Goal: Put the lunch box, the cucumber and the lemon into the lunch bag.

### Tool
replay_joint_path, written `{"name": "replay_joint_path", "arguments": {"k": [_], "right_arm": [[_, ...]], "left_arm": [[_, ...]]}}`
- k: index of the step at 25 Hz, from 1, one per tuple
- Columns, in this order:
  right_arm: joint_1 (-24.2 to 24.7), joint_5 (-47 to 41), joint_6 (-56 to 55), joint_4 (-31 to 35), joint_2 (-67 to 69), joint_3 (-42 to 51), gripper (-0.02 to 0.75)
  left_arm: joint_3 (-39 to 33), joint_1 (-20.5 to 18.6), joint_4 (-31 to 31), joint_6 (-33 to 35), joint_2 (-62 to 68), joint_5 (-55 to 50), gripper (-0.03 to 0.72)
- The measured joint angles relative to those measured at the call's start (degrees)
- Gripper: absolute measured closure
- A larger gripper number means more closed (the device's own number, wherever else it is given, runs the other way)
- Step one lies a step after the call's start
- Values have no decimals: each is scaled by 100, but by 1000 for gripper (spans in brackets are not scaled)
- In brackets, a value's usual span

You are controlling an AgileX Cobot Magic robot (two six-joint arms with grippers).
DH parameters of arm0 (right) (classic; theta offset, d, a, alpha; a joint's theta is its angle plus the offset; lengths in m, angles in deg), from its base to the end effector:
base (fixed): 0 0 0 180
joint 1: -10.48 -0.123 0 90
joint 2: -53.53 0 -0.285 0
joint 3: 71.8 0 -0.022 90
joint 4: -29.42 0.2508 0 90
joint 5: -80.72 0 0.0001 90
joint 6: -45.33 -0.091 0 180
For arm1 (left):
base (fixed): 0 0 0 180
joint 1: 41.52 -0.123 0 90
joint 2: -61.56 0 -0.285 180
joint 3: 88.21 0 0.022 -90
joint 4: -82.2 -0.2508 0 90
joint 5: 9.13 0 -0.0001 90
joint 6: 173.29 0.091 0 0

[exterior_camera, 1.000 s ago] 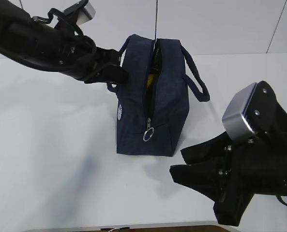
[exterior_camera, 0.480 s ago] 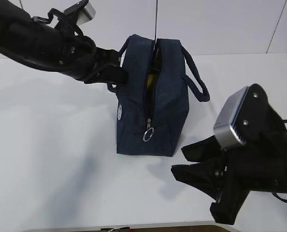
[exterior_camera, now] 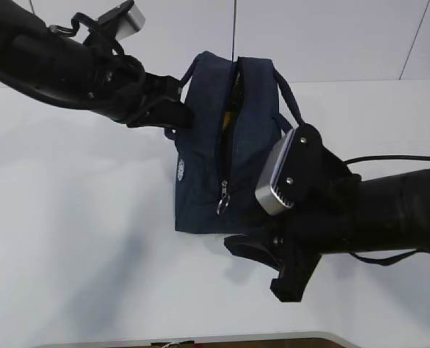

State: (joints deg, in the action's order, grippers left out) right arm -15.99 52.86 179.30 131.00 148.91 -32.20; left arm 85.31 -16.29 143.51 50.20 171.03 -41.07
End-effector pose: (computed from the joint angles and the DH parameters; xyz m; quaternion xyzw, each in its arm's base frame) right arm 0.2344 0.1633 0.1942 -0.5101 0.7205 0.1961 0.4269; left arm 0.3342 -0.2042 0.2472 0.1849 0.8750 -0.3363 0.2950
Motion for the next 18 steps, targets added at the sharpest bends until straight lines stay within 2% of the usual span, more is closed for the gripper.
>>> {"name": "replay_joint_path", "arguments": {"k": [18], "right_arm": [[0,628,25,40,777,-776,391]], "left_arm": [[0,0,0,0,0,-71,677]]}}
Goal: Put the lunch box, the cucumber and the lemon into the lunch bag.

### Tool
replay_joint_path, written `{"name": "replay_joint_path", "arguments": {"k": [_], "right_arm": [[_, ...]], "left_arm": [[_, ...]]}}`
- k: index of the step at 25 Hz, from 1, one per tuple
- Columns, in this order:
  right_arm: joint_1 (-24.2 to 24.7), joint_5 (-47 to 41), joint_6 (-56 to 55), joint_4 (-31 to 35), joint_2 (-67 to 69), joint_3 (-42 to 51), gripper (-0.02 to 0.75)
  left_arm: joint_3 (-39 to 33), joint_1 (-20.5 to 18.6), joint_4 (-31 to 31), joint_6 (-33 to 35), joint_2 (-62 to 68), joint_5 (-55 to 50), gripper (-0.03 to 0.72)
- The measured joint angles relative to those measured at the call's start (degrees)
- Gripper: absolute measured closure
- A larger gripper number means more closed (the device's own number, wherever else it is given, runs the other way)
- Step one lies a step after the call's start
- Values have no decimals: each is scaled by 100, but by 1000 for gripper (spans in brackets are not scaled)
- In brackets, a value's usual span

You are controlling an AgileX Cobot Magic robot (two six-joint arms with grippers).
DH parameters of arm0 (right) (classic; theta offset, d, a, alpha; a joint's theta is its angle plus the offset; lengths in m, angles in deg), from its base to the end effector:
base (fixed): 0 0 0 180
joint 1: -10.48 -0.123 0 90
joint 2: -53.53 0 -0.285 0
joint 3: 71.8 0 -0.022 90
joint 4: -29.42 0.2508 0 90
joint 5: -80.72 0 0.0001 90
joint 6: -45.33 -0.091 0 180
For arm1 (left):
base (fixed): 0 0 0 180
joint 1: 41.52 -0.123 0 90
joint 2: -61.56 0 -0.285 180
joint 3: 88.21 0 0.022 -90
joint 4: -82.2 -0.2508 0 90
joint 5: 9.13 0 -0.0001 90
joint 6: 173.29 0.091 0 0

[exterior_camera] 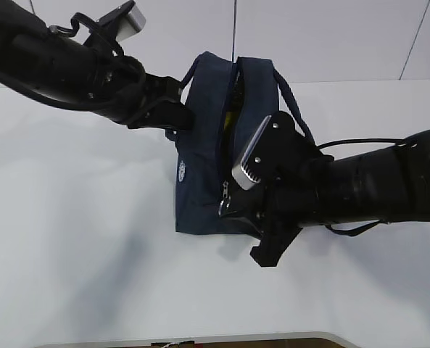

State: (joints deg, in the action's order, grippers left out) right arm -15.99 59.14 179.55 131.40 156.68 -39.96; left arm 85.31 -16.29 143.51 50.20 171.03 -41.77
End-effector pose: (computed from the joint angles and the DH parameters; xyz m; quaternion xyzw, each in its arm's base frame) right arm 0.2741 0.1731 0.1839 -0.4987 0.7437 0.1482 0.4199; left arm 0.3332 -0.2047 0.2470 0.1876 0.8749 -0.3392 0.2904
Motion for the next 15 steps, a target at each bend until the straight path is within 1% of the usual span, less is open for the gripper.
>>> {"name": "replay_joint_path", "arguments": {"k": [6,15], "right_arm": [[0,233,0,4,90,-69,391],[0,14,-21,4,431,-366,391]], "left_arm": [[0,0,0,0,0,0,677],[0,0,-5,0,0,-13,677]]}}
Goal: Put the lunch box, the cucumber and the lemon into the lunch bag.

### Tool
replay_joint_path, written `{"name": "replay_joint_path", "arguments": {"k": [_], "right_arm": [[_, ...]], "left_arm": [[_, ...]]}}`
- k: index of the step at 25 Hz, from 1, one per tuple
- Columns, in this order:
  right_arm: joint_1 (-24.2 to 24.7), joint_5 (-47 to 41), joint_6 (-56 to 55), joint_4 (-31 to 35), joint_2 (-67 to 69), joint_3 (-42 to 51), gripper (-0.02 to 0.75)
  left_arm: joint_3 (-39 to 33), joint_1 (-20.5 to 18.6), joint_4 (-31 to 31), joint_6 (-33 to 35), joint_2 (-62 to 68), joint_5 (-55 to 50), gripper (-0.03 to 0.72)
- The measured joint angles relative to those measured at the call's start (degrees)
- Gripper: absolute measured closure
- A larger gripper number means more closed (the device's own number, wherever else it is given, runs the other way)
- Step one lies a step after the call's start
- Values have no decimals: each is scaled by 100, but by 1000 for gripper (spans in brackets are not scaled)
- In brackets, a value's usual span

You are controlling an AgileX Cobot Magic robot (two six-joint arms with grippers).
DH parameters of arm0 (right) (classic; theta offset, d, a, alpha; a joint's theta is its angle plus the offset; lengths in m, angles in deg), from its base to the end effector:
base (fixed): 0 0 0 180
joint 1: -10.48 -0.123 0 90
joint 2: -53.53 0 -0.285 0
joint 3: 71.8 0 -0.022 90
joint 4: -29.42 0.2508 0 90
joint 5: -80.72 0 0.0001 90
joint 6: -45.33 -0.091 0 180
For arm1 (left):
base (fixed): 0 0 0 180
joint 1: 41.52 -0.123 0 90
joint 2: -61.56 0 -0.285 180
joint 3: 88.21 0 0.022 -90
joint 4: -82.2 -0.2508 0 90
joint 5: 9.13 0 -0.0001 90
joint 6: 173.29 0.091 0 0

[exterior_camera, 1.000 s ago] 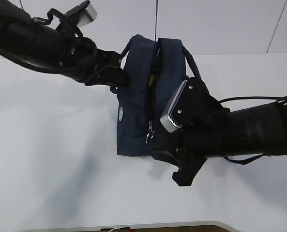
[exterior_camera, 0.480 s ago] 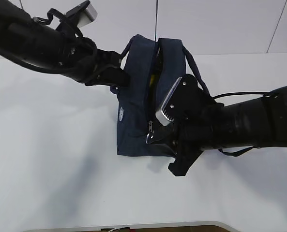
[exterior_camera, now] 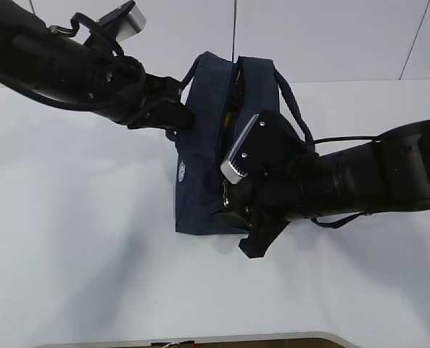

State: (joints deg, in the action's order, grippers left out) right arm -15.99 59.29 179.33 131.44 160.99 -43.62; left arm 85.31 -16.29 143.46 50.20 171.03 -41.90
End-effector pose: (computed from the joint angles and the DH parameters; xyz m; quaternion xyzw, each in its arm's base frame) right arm 0.2905 0.1811 0.1753 -0.4970 0.7478 0.1486 0.4144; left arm 0.3330 -0.2047 0.2469 0.1885 0.8749 -0.3394 0.2895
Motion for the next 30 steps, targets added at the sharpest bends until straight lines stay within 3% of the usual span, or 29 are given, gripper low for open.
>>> {"name": "replay_joint_path", "arguments": {"k": [30], "right_arm": [[0,-48,-265,0,163,-169,391]], "left_arm": [[0,0,-14,0,0,0,677]]}}
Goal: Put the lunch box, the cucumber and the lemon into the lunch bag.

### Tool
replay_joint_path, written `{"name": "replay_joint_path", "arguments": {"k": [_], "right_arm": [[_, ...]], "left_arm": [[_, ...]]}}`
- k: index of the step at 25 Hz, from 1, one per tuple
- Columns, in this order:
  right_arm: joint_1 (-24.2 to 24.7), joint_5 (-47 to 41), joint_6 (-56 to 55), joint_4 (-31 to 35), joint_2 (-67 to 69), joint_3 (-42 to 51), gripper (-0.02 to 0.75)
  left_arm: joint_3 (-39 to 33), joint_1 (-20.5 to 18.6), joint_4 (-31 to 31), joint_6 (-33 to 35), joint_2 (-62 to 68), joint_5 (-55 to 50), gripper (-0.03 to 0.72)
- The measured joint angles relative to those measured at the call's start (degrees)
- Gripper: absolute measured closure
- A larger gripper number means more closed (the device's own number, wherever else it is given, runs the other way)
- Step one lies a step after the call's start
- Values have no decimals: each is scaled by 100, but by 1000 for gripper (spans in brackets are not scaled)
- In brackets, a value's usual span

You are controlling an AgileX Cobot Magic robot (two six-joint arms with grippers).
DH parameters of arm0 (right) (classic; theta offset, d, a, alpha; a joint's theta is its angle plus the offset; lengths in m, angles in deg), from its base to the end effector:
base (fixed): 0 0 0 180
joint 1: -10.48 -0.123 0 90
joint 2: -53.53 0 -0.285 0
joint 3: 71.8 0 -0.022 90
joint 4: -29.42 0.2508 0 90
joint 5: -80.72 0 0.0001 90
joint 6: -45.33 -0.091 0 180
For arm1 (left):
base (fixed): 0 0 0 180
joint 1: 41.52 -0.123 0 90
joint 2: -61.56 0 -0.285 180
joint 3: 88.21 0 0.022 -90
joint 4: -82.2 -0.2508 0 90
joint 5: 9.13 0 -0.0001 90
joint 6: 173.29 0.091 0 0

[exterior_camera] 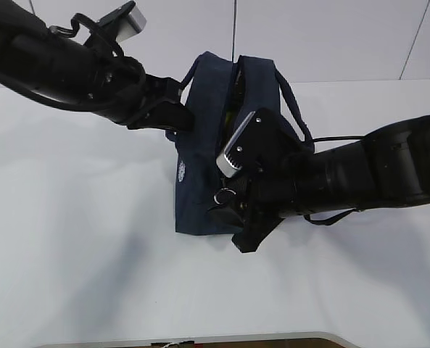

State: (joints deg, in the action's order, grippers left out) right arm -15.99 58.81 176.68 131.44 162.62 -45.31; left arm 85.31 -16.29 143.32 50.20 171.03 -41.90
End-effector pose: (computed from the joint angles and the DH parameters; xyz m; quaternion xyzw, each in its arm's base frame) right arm 0.2972 0.1852 0.1733 -0.4804 0.7572 0.1619 0.4119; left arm 0.3330 -0.2047 0.2469 0.1894 0.8750 -0.3386 0.2895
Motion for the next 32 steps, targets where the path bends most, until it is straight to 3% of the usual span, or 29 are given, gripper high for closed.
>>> {"name": "replay_joint_path", "arguments": {"k": [3,11,25,29,32], "right_arm": [[0,0,0,0,0,0,399],[0,0,0,0,0,0,540],[0,0,-5,0,0,0,563],[0,0,-5,0,0,-13,699],[0,0,-14,0,0,-13,733]], "left_arm": [[0,0,0,0,0,0,677],[0,0,0,0,0,0,677],[0,0,0,0,0,0,677],[0,0,0,0,0,0,677],[0,0,0,0,0,0,677]]}}
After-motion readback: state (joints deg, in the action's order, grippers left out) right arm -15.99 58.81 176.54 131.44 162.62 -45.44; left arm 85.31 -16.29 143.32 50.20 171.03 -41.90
